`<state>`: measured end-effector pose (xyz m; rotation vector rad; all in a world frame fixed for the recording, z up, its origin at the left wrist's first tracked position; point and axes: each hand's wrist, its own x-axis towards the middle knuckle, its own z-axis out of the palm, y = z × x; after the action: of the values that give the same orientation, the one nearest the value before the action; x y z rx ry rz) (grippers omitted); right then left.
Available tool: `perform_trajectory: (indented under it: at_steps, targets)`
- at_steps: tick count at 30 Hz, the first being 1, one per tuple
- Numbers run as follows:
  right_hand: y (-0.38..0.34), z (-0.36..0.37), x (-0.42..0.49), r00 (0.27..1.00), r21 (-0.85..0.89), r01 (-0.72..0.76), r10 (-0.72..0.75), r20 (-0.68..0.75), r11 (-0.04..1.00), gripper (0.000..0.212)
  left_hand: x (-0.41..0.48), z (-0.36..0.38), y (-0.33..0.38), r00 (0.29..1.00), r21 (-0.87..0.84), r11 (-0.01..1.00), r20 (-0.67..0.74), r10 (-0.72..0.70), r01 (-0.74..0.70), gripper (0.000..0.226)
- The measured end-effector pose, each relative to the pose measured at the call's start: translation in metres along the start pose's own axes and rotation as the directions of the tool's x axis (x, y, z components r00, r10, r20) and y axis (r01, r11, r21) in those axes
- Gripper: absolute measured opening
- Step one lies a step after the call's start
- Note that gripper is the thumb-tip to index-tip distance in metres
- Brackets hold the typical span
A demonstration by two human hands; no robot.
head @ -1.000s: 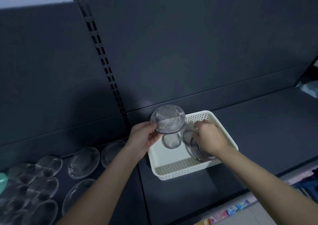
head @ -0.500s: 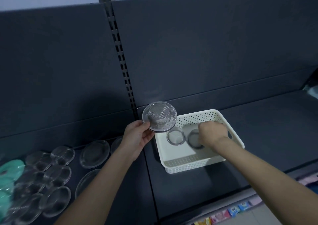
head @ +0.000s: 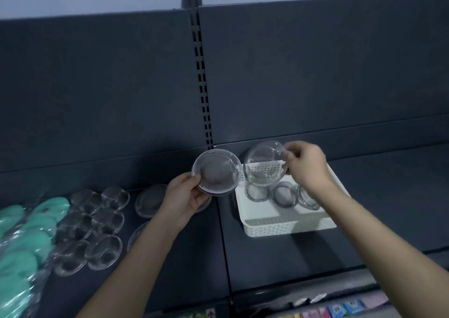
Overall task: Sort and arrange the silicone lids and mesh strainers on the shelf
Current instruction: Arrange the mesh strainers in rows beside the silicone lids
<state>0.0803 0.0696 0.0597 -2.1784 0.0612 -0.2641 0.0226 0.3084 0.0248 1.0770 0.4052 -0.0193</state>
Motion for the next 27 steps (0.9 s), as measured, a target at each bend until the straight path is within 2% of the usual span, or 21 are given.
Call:
perform_trajectory:
  at_steps: [2, 3, 6, 9, 13, 17, 20, 22, 24, 27]
  targets:
    - [-0.010, 0.014, -0.014, 0.986, 0.242, -0.155, 0.133, 0.105, 0.958, 0.020, -0.007, -0.017, 0.006, 0.999, -0.024, 1.000, -0.031, 0.016, -0.017, 0.017]
    - [-0.015, 0.021, -0.023, 0.971, 0.310, -0.216, 0.170, 0.169, 0.926, 0.023, -0.011, -0.026, 0.010, 0.999, -0.027, 0.999, -0.048, 0.023, -0.024, 0.018]
    - [-0.029, 0.048, -0.050, 0.944, 0.338, -0.249, 0.150, 0.293, 0.907, 0.028, -0.023, -0.059, 0.019, 0.993, 0.012, 0.998, -0.103, 0.058, -0.057, 0.019]
    - [-0.037, 0.081, -0.076, 0.928, 0.291, -0.240, 0.131, 0.348, 0.926, 0.027, -0.037, -0.095, 0.023, 0.982, 0.042, 0.996, -0.172, 0.080, -0.074, 0.019]
    - [-0.033, 0.121, -0.104, 0.885, 0.264, -0.342, 0.215, 0.412, 0.902, 0.026, -0.053, -0.139, 0.024, 0.952, 0.005, 0.997, -0.295, 0.075, -0.076, 0.016]
    - [-0.008, 0.147, -0.116, 0.886, 0.108, -0.368, 0.313, 0.343, 0.923, 0.028, -0.067, -0.170, 0.022, 0.930, -0.035, 0.998, -0.365, 0.037, -0.053, 0.014]
    - [0.002, 0.155, -0.119, 0.911, -0.030, -0.318, 0.314, 0.266, 0.948, 0.028, -0.072, -0.185, 0.017, 0.933, -0.049, 0.999, -0.359, -0.005, -0.014, 0.014]
    - [0.000, 0.158, -0.122, 0.930, -0.117, -0.257, 0.278, 0.242, 0.959, 0.021, -0.073, -0.189, 0.013, 0.938, -0.061, 0.998, -0.344, -0.026, 0.006, 0.014]
    - [-0.006, 0.160, -0.124, 0.938, -0.198, -0.186, 0.233, 0.256, 0.963, 0.016, -0.074, -0.191, 0.010, 0.940, -0.064, 0.998, -0.337, -0.043, 0.022, 0.013]
    - [-0.005, 0.166, -0.125, 0.941, -0.244, -0.114, 0.183, 0.284, 0.963, 0.027, -0.074, -0.190, 0.008, 0.948, -0.052, 0.998, -0.315, -0.051, 0.037, 0.013]
